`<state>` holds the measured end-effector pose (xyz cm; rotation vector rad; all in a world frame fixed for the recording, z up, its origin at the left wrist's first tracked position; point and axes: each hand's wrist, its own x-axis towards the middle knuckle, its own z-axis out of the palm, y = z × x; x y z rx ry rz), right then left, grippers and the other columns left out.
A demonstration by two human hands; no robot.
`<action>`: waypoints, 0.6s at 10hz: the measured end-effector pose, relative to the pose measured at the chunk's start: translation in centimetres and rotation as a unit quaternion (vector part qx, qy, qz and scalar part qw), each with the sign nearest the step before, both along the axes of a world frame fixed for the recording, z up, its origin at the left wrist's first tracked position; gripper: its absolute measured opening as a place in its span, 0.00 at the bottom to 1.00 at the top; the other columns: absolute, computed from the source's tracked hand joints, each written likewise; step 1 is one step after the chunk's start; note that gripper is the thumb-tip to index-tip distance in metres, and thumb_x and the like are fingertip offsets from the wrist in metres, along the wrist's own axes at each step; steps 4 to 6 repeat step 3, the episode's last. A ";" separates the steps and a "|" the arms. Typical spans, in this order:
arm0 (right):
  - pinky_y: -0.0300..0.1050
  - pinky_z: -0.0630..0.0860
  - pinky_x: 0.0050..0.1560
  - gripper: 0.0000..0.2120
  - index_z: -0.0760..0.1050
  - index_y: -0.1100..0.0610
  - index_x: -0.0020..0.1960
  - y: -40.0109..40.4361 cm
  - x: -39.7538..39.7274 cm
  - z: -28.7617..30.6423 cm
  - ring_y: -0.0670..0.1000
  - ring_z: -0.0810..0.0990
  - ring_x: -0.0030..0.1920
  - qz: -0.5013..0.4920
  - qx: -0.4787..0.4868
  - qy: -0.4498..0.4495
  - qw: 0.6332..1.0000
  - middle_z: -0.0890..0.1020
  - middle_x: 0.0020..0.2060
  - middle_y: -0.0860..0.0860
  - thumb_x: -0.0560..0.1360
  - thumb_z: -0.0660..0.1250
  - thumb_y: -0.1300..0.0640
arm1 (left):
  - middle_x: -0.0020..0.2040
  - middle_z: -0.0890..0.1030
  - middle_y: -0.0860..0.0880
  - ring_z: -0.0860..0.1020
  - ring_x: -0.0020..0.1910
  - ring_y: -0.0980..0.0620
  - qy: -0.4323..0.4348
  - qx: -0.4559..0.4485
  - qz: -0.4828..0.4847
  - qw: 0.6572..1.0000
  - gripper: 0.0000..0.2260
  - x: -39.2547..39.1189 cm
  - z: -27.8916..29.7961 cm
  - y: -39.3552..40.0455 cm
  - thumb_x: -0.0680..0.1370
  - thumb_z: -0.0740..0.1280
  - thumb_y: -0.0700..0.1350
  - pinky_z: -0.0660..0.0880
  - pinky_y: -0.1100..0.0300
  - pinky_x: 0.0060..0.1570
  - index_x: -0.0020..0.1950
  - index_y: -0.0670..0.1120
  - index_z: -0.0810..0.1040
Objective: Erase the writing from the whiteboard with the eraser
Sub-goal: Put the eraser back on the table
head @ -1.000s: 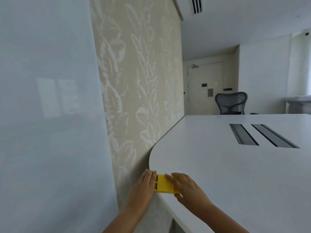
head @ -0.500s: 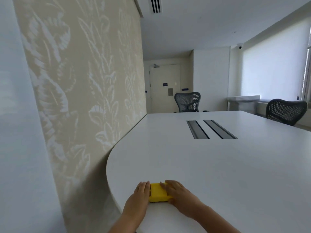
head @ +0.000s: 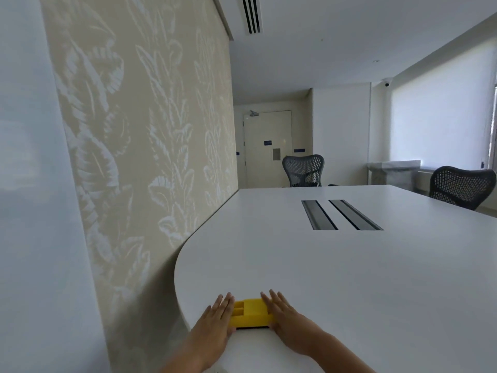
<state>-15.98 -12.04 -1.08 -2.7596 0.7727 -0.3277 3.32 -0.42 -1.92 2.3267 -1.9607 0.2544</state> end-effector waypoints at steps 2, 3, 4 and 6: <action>0.42 0.50 0.71 0.29 0.36 0.46 0.73 2.2 0.2 4.4 0.41 0.35 0.71 0.010 0.000 -0.138 0.990 0.42 0.76 0.45 0.81 0.51 0.48 | 0.63 0.78 0.43 0.68 0.66 0.46 -0.126 -0.092 0.071 0.985 0.36 2.7 6.5 7.6 0.81 0.39 0.59 0.51 0.56 0.68 0.62 0.37 0.77; 0.37 0.48 0.68 0.28 0.35 0.41 0.70 4.7 1.9 8.7 0.39 0.37 0.71 0.038 -0.029 -0.235 0.971 0.43 0.74 0.42 0.79 0.51 0.46 | 0.67 0.73 0.39 0.71 0.67 0.41 -0.170 -0.181 0.133 0.960 0.37 4.8 10.3 11.4 0.80 0.38 0.61 0.47 0.54 0.70 0.66 0.35 0.73; 0.37 0.48 0.68 0.28 0.35 0.41 0.70 4.7 1.9 8.7 0.39 0.37 0.71 0.038 -0.029 -0.235 0.971 0.43 0.74 0.42 0.79 0.51 0.46 | 0.67 0.73 0.39 0.71 0.67 0.41 -0.170 -0.181 0.133 0.960 0.37 4.8 10.3 11.4 0.80 0.38 0.61 0.47 0.54 0.70 0.66 0.35 0.73; 0.37 0.48 0.68 0.28 0.35 0.41 0.70 4.7 1.9 8.7 0.39 0.37 0.71 0.038 -0.029 -0.235 0.971 0.43 0.74 0.42 0.79 0.51 0.46 | 0.67 0.73 0.39 0.71 0.67 0.41 -0.170 -0.181 0.133 0.960 0.37 4.8 10.3 11.4 0.80 0.38 0.61 0.47 0.54 0.70 0.66 0.35 0.73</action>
